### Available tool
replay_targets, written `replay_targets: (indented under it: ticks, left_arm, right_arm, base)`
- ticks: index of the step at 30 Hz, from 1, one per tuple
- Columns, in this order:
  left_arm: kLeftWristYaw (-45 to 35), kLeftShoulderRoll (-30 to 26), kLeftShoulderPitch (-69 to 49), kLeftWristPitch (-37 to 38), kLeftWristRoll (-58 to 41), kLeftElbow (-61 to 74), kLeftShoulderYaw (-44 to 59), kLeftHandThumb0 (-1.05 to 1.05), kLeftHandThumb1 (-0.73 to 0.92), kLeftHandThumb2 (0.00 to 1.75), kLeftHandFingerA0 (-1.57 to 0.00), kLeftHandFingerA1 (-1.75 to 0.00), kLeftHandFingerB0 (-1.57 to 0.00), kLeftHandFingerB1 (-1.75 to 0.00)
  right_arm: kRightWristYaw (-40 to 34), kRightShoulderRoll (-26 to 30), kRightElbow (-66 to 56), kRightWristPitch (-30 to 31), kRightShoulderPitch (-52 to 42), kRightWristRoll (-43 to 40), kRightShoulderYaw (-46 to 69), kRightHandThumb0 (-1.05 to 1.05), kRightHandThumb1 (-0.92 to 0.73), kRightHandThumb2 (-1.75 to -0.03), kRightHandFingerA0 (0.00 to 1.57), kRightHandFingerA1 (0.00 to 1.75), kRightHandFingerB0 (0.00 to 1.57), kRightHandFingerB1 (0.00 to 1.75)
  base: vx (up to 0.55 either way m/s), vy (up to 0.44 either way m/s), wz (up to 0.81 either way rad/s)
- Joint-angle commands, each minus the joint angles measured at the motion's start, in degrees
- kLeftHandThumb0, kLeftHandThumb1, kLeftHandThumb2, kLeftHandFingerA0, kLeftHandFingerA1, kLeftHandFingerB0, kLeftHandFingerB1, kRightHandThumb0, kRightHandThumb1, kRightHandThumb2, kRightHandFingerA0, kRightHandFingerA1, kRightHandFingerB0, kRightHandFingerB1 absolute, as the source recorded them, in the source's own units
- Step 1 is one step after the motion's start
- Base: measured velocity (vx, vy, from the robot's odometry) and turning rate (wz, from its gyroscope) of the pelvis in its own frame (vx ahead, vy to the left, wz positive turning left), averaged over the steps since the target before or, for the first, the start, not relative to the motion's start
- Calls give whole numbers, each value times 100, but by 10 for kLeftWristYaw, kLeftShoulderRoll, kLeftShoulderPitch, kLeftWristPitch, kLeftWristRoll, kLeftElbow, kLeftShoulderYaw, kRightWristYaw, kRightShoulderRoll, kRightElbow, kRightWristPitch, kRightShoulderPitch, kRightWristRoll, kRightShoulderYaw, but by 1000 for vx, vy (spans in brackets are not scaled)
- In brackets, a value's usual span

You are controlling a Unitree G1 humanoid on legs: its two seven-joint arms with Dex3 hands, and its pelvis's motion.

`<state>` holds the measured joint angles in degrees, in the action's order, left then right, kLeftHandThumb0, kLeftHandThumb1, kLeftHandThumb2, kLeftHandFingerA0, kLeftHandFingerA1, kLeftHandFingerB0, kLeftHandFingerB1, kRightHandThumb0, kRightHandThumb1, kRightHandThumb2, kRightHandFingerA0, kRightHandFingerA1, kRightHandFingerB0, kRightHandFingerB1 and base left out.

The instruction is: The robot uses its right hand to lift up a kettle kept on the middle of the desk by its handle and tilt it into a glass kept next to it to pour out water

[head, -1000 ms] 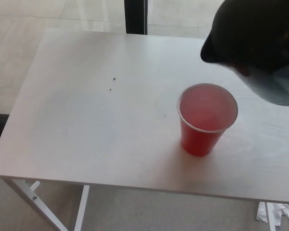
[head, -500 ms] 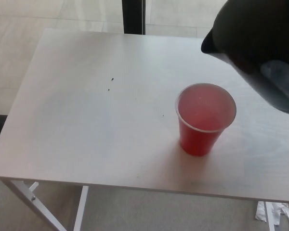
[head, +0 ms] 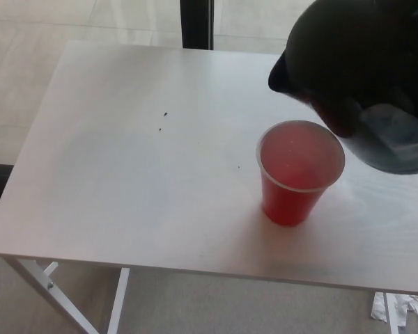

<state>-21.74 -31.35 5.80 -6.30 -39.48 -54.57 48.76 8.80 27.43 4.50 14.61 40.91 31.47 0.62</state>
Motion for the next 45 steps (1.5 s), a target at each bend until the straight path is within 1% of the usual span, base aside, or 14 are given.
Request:
replay_targets:
  ticks: [1, 4, 5, 6, 12, 13, 16, 17, 18, 22, 24, 30, 36, 45]
  left_arm:
    - [-1, -5, -4, -17, -6, 3, 3, -105, 60, 76, -70, -63, -59, -79]
    - [0, -6, -4, -16, -4, 4, 2, -105, 60, 76, -69, -64, -61, -79]
    - [2, -5, -5, -13, -2, 5, 1, -105, 43, 109, -72, -61, -56, -80]
    - [3, -5, -5, -13, -2, 6, 1, -105, 61, 77, -70, -64, -57, -79]
    - [-5, -9, -1, -16, -5, -4, 2, -105, 59, 76, -67, -64, -60, -79]
    - [2, -8, -1, -15, -3, -2, 2, -105, 43, 112, -71, -59, -61, -78]
    - [6, -9, 1, -19, -5, -3, 3, -105, 61, 77, -72, -65, -63, -78]
    - [5, -9, 2, -18, -4, -5, 3, -105, 61, 76, -71, -65, -62, -78]
    - [3, -9, 1, -19, -5, -3, 4, -105, 61, 77, -72, -67, -60, -80]
    - [3, -9, 1, -18, -6, -4, 5, -105, 62, 77, -74, -68, -64, -79]
    - [7, -8, 3, -18, -5, -1, 3, -105, 62, 77, -75, -69, -63, -81]
    - [2, -10, 4, -17, -4, -6, 3, -105, 62, 77, -77, -71, -63, -82]
    - [3, -11, 4, -17, -6, -5, 5, -105, 61, 77, -77, -74, -66, -83]
    - [1, -11, 4, -8, -1, -15, 3, -105, 62, 78, -80, -75, -63, -85]
  right_arm:
    - [-26, 15, -19, -27, -12, -6, 8, -20, -49, -114, 93, 175, 79, 158]
    - [-22, 16, -28, -31, -24, -7, 8, -20, -50, -107, 93, 175, 81, 151]
    - [-25, 15, -29, -38, -30, -7, 6, -20, -48, -108, 94, 172, 94, 111]
    - [-28, 16, -29, -46, -35, -8, 5, -23, -55, -84, 97, 165, 95, 83]
    - [-33, 11, -50, -80, -65, -14, -4, -21, -54, -101, 92, 174, 82, 139]
    - [-40, 10, -47, -86, -67, -9, -8, -27, -49, -106, 120, 134, 95, 113]
    - [-50, 13, -39, -111, -74, -9, -12, -21, -49, -112, 94, 175, 82, 155]
    - [-57, 15, -34, -125, -78, -9, -13, -28, -47, -113, 123, 137, 104, 124]
    - [-58, 17, -30, -128, -82, -6, -15, -18, -48, -113, 92, 174, 82, 155]
    - [-61, 31, -10, -167, -92, -17, -14, -18, -45, -123, 93, 174, 83, 156]
    - [-65, 40, 3, -189, -95, -24, -9, -26, -51, -112, 118, 133, 97, 116]
    - [-63, 58, 2, -192, -95, -29, 10, -22, -52, -100, 93, 155, 89, 96]
    - [-55, 64, -3, -188, -96, -41, 22, -20, -49, -112, 91, 175, 81, 153]
    - [-51, 80, 0, -194, -93, -43, 28, -20, -50, -109, 90, 175, 79, 150]
  base:
    - [0, 0, 0]
    - [0, 0, 0]
    - [0, 0, 0]
    - [0, 0, 0]
    - [0, 0, 0]
    - [0, 0, 0]
    - [0, 0, 0]
    - [0, 0, 0]
    - [0, 0, 0]
    - [0, 0, 0]
    - [0, 0, 0]
    - [0, 0, 0]
    - [0, 0, 0]
    - [0, 0, 0]
